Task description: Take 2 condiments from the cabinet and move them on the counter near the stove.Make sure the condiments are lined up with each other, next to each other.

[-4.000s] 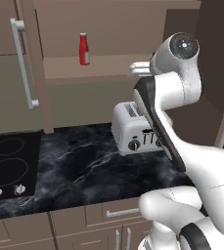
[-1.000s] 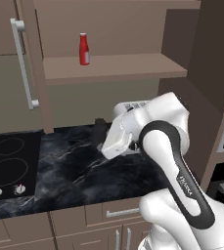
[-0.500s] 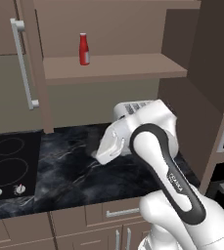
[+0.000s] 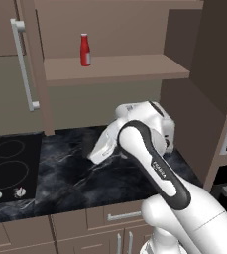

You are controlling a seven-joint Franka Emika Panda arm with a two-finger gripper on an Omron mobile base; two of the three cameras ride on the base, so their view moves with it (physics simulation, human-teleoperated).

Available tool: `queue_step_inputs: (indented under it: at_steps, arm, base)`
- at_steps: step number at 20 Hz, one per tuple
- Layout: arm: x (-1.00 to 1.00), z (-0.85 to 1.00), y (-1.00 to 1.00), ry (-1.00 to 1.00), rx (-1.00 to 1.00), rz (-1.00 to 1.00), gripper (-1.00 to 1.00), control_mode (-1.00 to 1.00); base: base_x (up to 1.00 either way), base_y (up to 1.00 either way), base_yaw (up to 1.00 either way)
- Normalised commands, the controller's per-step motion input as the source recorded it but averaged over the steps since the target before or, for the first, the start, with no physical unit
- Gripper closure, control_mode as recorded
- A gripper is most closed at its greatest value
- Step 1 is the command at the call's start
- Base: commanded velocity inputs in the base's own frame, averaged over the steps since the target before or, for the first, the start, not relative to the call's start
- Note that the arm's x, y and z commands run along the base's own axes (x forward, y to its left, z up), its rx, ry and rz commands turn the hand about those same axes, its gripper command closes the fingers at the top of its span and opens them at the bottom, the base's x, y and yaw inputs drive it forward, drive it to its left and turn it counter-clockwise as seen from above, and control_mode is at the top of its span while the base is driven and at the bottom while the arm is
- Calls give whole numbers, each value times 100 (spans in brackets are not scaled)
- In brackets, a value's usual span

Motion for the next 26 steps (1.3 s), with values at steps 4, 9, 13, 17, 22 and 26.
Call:
queue_step_inputs:
  at_steps: [4,9,13,17,22,26]
  arm:
    - [42,-34,12,1,-6,0,100,-100]
    - [40,-41,20,0,-10,0,100,-100]
    - [38,-40,22,0,-9,0,100,-100]
    - [41,-35,18,0,-7,0,100,-100]
    - [44,-37,17,0,-6,0,100,-100]
    - [42,-36,19,0,-5,0,100,-100]
  base:
    - [0,0,0]
    - [0,0,0]
    - [0,0,0]
    - [0,0,0]
    - [0,0,0]
    - [0,0,0]
